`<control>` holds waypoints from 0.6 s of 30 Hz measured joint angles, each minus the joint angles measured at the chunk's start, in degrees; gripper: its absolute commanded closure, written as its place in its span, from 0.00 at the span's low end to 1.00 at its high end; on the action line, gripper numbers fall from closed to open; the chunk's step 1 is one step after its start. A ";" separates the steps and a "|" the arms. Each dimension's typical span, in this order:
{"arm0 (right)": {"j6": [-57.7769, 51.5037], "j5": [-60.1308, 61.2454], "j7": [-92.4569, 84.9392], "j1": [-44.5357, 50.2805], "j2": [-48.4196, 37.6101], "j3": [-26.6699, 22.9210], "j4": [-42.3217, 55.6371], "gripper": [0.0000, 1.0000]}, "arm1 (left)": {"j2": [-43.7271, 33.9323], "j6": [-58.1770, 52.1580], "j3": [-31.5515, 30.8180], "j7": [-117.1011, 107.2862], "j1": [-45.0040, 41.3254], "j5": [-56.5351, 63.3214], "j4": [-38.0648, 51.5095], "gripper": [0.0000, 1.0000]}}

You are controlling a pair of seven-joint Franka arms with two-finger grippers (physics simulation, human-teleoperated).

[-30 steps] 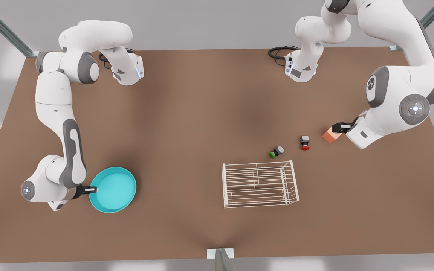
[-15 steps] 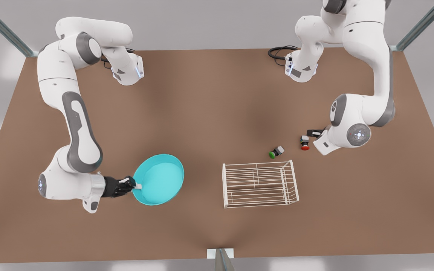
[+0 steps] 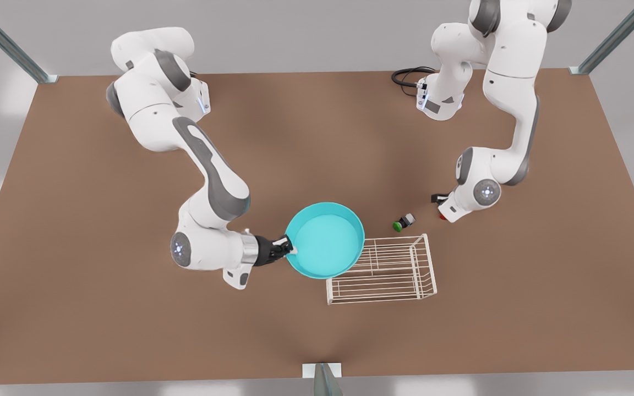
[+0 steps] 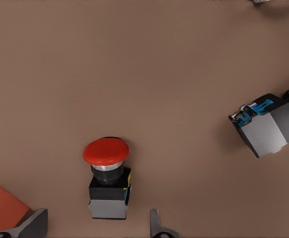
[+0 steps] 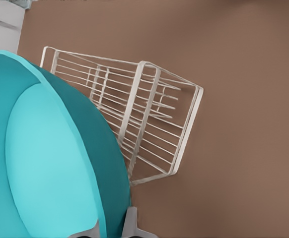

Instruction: Place the plate on the shelf with right arm and place the red button switch in the plate with left arm

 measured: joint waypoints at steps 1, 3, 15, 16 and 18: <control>1.03 -0.01 1.53 1.55 0.53 -0.56 0.31 0.79 | 0.04 1.10 0.00 -0.12 0.02 -0.01 -0.70 0.00; 3.19 -0.02 4.35 4.20 2.01 -1.00 2.05 0.79 | 0.60 2.88 0.00 -0.32 0.07 -0.01 -1.38 0.00; 16.95 -0.01 15.71 12.31 9.35 -1.87 6.95 0.79 | 3.50 7.63 0.00 -1.17 -0.18 0.07 -1.63 0.27; 17.77 -0.01 16.34 12.53 9.74 -2.21 7.37 0.79 | 3.50 7.74 0.00 -1.21 -0.21 0.06 -1.63 0.29; 19.13 0.01 17.48 13.12 10.44 -3.52 8.21 0.79 | 3.51 7.93 0.00 -1.30 -0.22 0.04 -1.63 0.35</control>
